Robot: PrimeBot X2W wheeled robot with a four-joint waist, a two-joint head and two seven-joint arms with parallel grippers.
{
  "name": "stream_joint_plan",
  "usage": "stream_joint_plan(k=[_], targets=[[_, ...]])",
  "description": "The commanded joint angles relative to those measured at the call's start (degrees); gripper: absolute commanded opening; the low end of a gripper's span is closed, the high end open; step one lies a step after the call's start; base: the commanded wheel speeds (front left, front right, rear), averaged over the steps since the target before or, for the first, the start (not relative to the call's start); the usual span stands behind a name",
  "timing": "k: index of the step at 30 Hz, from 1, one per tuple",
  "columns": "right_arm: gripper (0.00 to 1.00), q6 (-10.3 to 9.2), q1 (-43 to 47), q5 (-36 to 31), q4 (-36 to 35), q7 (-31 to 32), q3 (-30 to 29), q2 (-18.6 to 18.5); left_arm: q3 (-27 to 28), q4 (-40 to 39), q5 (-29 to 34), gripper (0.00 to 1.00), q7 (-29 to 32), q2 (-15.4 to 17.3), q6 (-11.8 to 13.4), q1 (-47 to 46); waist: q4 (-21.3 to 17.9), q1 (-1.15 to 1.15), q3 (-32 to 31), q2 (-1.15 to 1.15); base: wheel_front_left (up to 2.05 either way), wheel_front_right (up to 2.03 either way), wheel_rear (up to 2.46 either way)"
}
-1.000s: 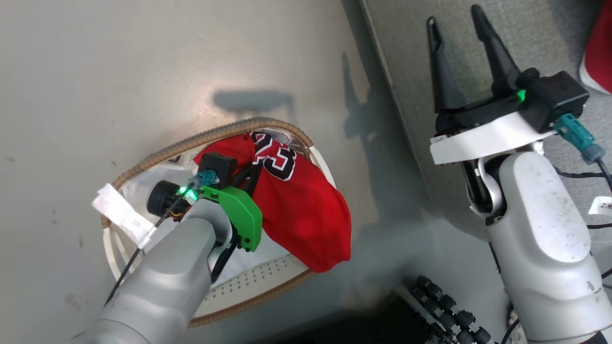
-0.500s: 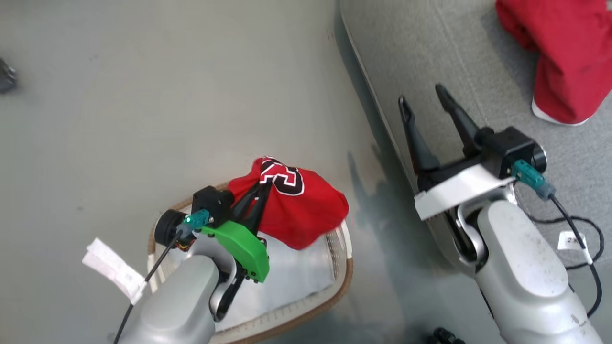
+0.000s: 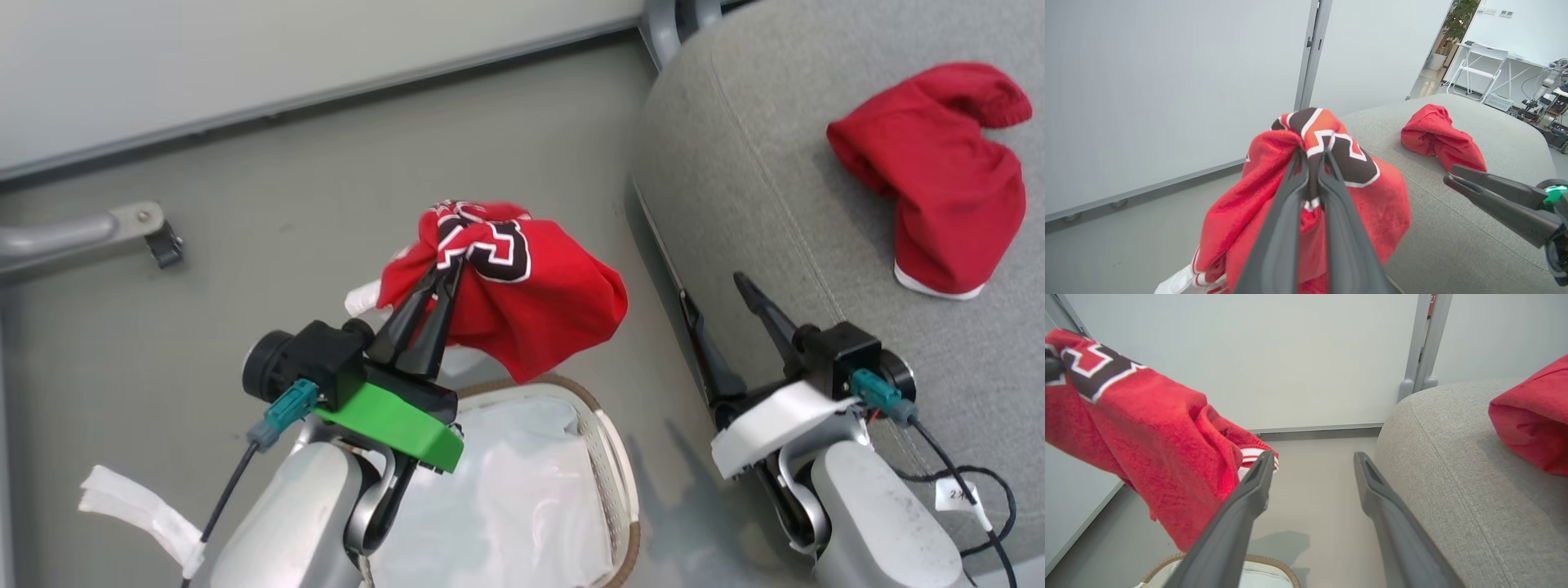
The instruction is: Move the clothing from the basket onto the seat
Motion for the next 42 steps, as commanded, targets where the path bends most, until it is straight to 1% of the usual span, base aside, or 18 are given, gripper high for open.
stream_joint_plan(k=[1,6,10,13,18,21,25,28,34,37,38,39,40,42], targets=[[1.0,-0.08,1.5,0.3,0.3,-0.1,0.2,-0.1,0.6,-1.6,0.8,0.0,-0.2,0.5,-0.1,1.0,3.0,0.0,-5.3,0.14,0.0,0.0,0.0],[1.0,-0.08,3.1,0.6,0.9,-0.1,1.2,0.0,2.3,-5.9,2.5,0.0,-0.2,1.2,-0.1,1.7,3.0,0.0,-7.4,0.14,0.0,0.0,0.0],[1.0,-0.08,2.9,0.5,-0.1,-0.1,3.9,-0.2,3.1,-7.1,3.5,0.0,-0.2,1.4,-0.1,2.4,2.9,0.0,-8.3,0.14,0.0,0.0,0.0],[1.0,-0.08,1.4,2.0,-4.0,-0.1,7.6,-0.3,3.4,-6.9,3.7,0.0,-0.2,1.3,-0.1,3.0,2.8,0.0,-8.9,0.14,0.0,0.0,0.0],[1.0,-0.08,-0.6,2.8,-12.3,-0.1,13.3,-2.0,3.4,-6.3,3.7,0.0,-0.2,0.7,-0.1,3.9,3.0,0.0,-9.7,0.14,0.0,0.0,0.0],[1.0,-0.08,-2.4,2.4,-13.7,-0.1,16.8,-2.9,3.1,-6.1,3.6,0.0,-0.2,0.3,-0.1,4.1,3.5,0.0,-10.1,0.14,0.0,0.0,0.0],[1.0,-0.08,-5.9,1.8,-10.8,-0.1,21.9,-3.8,1.9,-6.2,3.6,0.0,-0.2,-0.4,-0.1,4.6,4.4,0.0,-10.7,0.14,0.0,0.0,0.0],[1.0,-0.08,-8.8,0.9,-7.8,-0.1,24.5,-2.9,0.3,-6.2,2.8,0.0,-0.2,-0.7,-0.1,4.9,5.3,0.0,-10.9,0.14,0.0,0.0,0.0],[1.0,-0.08,-11.6,-1.6,0.1,-0.1,25.5,-0.9,-2.7,-6.3,2.0,0.0,-0.2,-1.5,-0.1,4.4,7.2,0.0,-11.1,0.14,0.0,0.0,0.0],[1.0,-0.08,-11.1,-1.3,4.5,-0.1,25.7,0.2,-3.6,-6.3,1.6,0.0,-0.2,-1.9,-0.1,4.5,8.0,0.0,-11.4,0.14,0.0,0.0,0.0],[0.48,-0.08,-10.9,-0.7,5.9,-0.1,26.4,0.5,-4.0,-6.4,1.6,0.0,-0.2,-1.9,-0.1,4.5,8.4,0.0,-11.5,0.14,0.0,0.0,0.0],[0.18,-0.08,-10.7,0.0,6.6,-0.1,26.7,0.8,-4.2,-6.4,1.4,0.0,-0.2,-2.0,-0.1,4.6,8.6,0.0,-11.6,0.14,0.0,0.0,0.0],[0.0,-0.08,-10.5,0.7,7.2,-0.1,26.9,0.9,-4.4,-6.4,1.2,0.0,-0.2,-2.1,-0.1,4.7,8.7,0.0,-11.7,0.14,0.0,0.0,0.0],[0.0,-0.08,-10.2,1.8,7.9,0.0,27.3,1.1,-4.6,-6.3,1.1,0.0,-0.2,-2.0,-0.1,4.9,8.9,0.0,-11.8,0.14,0.0,0.0,0.0]])
